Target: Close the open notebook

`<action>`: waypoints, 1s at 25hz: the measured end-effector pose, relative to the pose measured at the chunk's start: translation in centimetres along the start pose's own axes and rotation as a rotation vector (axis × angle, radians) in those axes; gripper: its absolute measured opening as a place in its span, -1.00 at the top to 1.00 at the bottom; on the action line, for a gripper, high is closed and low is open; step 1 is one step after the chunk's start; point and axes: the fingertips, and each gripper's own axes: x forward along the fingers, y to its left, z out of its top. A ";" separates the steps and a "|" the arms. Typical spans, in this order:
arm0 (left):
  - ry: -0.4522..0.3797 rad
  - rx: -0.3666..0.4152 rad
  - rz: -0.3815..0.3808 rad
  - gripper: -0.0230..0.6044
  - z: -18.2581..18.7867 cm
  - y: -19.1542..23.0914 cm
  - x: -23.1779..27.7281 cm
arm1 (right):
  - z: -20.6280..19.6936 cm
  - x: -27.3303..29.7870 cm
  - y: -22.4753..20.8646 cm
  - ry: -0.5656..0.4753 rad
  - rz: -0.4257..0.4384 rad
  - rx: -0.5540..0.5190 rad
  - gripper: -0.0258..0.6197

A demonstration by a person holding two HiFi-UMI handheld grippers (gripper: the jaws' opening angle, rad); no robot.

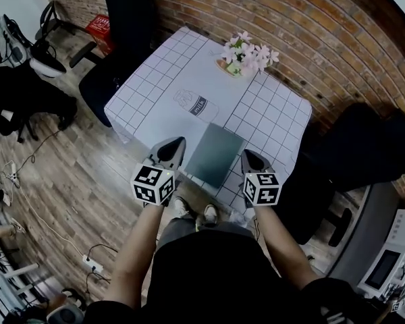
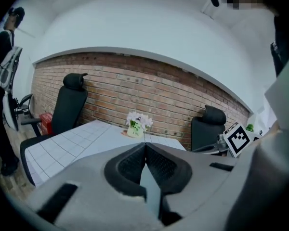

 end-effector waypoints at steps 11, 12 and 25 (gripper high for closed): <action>-0.283 0.130 0.122 0.85 10.7 3.3 -9.2 | 6.7 -3.0 -0.7 -0.161 -0.043 0.030 0.88; -0.305 0.143 0.133 0.85 11.8 3.3 -10.0 | 7.3 -3.4 -0.8 -0.177 -0.047 0.035 0.88; -0.492 0.301 0.183 0.85 18.3 1.9 -17.5 | 14.2 -10.1 -0.6 -0.381 -0.108 0.000 0.88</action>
